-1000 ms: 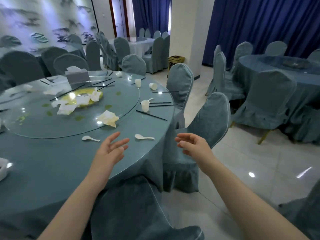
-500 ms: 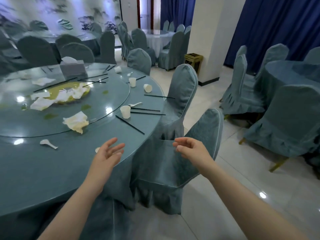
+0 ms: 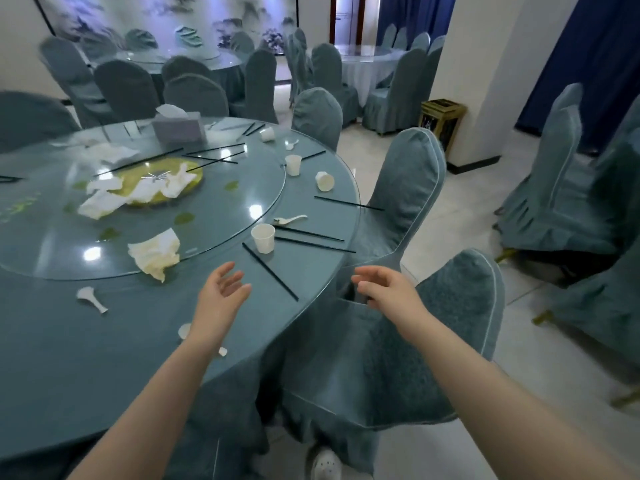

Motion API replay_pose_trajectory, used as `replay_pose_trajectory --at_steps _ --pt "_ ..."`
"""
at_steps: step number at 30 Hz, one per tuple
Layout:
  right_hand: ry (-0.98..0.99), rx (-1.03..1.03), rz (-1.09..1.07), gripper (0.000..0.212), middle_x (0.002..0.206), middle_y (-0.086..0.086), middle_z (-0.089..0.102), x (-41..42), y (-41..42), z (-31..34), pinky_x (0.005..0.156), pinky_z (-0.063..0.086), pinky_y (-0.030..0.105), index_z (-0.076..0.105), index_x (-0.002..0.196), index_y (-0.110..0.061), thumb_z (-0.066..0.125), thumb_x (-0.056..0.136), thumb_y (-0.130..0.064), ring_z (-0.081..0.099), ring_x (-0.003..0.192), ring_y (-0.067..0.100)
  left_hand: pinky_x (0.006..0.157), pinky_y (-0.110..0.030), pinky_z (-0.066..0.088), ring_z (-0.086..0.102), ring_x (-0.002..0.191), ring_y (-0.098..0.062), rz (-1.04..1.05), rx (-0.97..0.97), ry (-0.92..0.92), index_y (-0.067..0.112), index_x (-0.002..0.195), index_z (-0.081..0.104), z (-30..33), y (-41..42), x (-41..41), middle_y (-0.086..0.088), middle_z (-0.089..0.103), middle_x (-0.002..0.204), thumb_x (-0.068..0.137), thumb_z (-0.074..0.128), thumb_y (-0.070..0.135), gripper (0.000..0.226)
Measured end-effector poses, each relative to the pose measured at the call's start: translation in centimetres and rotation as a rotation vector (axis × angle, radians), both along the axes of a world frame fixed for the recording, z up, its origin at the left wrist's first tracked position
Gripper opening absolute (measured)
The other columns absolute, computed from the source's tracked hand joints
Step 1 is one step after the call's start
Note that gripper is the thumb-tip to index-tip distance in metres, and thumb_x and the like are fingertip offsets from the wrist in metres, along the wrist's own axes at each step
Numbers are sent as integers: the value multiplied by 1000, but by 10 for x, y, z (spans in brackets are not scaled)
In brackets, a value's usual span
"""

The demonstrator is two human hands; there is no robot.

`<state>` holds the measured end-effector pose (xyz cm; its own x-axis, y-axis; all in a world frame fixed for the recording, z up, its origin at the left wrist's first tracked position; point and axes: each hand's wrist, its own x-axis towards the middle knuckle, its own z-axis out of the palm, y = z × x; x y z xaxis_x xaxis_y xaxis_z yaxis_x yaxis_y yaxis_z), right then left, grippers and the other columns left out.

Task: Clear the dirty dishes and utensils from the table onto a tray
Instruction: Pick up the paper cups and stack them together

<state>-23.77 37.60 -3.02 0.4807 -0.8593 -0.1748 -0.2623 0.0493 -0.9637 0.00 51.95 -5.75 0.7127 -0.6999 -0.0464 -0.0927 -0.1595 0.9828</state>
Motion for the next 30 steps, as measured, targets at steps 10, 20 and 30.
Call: replay_pose_trajectory --at_steps 10,20,30 --pt "114 46 13 29 103 -12 72 64 -155 -27 82 50 25 68 101 -28 55 90 -5 65 99 6 106 -33 33 43 132 -24 166 280 3 8 144 36 -89 -184 114 -11 41 148 79 77 20 78" --pt "148 200 -9 30 99 -13 72 64 -226 -67 78 51 24 68 95 -30 56 90 -3 65 98 8 89 -39 47 58 106 -29 306 410 -65 14 120 48 -142 -263 140 -6 60 119 67 82 24 64" --pt "0 164 86 31 102 -11 72 0 -264 -42 87 52 30 67 97 -29 54 90 -2 65 100 7 74 -14 44 62 94 0 155 69 4 30 110 58 -67 -260 -26 11 66 105 71 83 18 48"
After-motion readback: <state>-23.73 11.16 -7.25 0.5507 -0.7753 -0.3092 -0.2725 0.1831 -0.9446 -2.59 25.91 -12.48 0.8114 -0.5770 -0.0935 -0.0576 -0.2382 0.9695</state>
